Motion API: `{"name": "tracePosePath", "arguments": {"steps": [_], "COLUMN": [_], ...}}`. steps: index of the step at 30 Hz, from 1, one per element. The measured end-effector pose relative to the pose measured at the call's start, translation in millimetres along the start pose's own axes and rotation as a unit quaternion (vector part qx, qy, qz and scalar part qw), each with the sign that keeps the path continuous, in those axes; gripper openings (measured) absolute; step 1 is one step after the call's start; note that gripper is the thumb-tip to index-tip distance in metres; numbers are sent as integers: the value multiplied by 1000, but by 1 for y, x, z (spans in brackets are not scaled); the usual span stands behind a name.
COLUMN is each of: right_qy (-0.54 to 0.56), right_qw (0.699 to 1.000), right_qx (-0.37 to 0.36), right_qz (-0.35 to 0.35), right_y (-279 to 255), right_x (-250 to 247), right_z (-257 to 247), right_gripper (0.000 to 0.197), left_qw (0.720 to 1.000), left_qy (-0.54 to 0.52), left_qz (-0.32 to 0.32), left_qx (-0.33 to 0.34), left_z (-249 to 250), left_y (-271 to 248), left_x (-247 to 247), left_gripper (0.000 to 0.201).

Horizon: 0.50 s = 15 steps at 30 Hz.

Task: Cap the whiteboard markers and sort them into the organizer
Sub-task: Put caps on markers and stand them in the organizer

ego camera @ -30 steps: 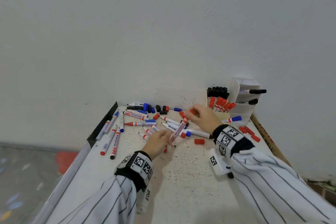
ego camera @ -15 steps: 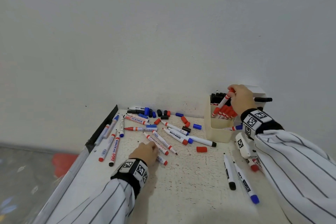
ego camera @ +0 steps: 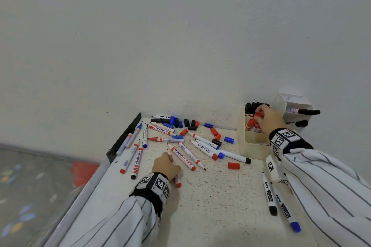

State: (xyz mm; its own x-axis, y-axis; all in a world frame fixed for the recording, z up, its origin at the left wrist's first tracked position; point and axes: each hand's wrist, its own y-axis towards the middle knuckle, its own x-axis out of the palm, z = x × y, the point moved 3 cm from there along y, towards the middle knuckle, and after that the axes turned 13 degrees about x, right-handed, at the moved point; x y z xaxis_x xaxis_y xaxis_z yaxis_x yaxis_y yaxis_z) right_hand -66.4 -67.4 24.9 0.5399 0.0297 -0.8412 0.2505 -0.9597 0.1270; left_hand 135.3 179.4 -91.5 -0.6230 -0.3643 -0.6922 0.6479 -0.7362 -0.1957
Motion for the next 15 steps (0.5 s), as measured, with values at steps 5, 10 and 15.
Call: {"name": "tracePosePath", "arguments": {"steps": [5, 10, 15], "right_qy": [-99, -73, 28], "right_qw": [995, 997, 996], "right_qx": [7, -7, -60], "right_qz": [-30, -17, 57], "right_y": [-5, -13, -30], "right_x": [7, 13, 10], "right_z": [-3, -4, -28], "right_gripper": [35, 33, 19], "left_qw": [997, 994, 989], "left_qy": [-64, -86, -68], "left_qz": [46, 71, 97], "left_qx": [-27, 18, 92], "left_z": [-5, -6, -3], "left_y": [-2, -1, 7], "left_x": [-5, -7, -12], "left_gripper": [43, 33, 37]}}
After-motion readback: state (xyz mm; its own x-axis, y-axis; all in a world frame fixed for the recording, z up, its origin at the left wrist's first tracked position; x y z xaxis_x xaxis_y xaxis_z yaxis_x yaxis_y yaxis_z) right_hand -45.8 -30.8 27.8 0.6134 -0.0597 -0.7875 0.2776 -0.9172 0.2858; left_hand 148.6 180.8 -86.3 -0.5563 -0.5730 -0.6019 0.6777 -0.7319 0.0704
